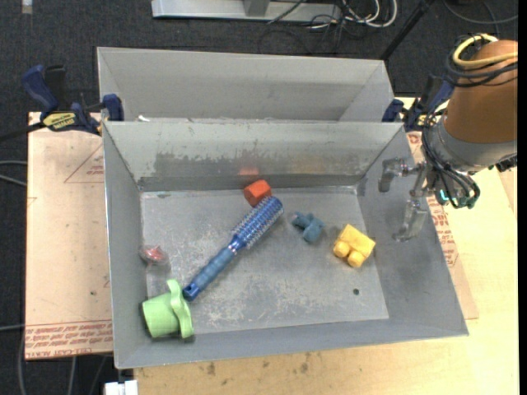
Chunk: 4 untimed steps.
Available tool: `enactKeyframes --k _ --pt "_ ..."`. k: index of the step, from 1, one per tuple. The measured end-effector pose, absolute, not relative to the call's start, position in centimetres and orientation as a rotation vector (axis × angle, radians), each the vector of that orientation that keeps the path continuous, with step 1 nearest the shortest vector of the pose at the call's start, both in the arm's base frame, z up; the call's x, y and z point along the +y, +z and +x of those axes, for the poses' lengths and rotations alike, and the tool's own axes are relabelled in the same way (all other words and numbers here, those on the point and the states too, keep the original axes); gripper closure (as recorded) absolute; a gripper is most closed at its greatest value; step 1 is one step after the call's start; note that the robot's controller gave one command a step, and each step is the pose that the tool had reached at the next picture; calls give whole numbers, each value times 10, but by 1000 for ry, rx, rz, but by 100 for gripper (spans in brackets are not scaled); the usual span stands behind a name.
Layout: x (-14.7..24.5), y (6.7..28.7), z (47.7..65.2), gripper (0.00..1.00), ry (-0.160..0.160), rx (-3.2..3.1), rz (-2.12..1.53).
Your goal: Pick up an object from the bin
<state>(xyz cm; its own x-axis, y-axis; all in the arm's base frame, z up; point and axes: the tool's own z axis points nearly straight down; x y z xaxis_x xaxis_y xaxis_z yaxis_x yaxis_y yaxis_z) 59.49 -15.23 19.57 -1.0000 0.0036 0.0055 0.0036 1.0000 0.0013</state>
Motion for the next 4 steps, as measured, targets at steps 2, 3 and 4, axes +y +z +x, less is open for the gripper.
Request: enactKeyframes --k 2,3,4 --pt "-107 82 596 100 -1 -3144 83" --pt "-107 81 595 0 0 -3144 83" --pt "-8 74 634 0 -9 -3147 8"
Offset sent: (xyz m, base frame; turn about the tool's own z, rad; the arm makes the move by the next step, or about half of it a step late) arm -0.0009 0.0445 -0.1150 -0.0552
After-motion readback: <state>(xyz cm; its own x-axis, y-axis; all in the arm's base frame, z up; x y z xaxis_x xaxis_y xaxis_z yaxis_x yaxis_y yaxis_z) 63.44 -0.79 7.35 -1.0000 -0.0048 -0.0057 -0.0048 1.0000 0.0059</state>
